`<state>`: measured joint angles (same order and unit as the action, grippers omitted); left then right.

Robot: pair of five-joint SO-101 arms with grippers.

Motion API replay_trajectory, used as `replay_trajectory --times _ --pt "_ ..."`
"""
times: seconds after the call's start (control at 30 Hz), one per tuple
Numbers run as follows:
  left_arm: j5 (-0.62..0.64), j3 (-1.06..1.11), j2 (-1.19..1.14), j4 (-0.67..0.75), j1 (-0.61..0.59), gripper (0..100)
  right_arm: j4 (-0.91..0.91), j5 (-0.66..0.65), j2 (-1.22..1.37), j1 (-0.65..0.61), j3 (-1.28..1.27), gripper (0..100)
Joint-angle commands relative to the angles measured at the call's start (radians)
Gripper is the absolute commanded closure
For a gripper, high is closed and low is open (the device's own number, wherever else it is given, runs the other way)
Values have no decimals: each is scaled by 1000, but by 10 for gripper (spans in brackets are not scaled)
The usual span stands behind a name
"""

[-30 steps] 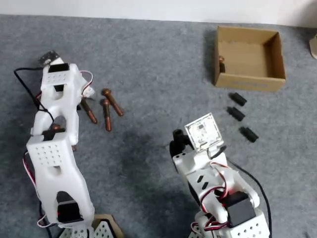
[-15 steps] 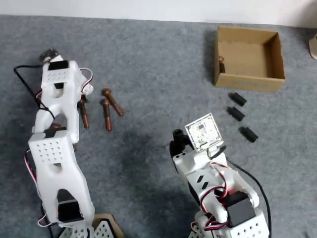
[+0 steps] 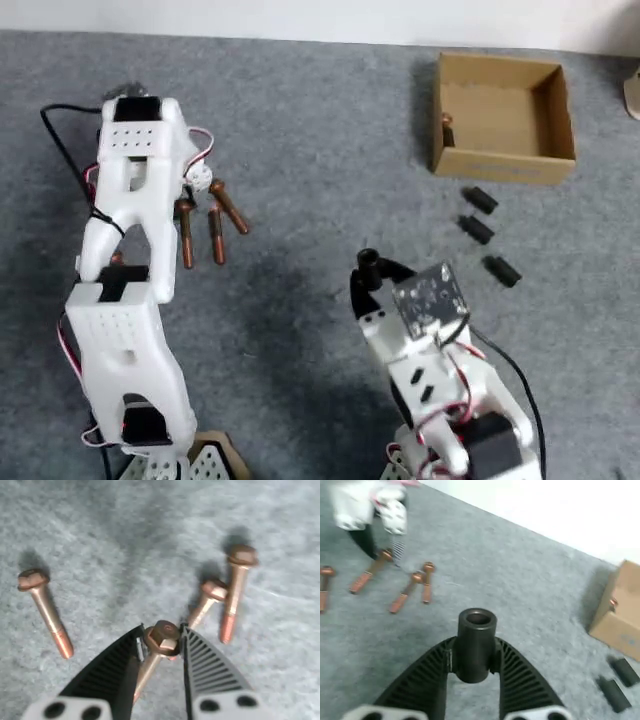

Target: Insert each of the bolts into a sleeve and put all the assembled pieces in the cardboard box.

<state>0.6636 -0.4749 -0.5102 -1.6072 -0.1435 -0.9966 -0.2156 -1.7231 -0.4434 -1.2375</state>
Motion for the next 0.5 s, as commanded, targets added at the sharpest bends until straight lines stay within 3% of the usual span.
replay_trajectory --times 0.0,0.13,0.47 --pt "0 -48 119 -9 53 995 193 -17 -16 53 -117 995" --pt "2 -48 166 -5 94 995 340 -17 -16 53 -249 995" --pt "6 -19 341 31 166 995 348 -9 -13 -19 -312 995"
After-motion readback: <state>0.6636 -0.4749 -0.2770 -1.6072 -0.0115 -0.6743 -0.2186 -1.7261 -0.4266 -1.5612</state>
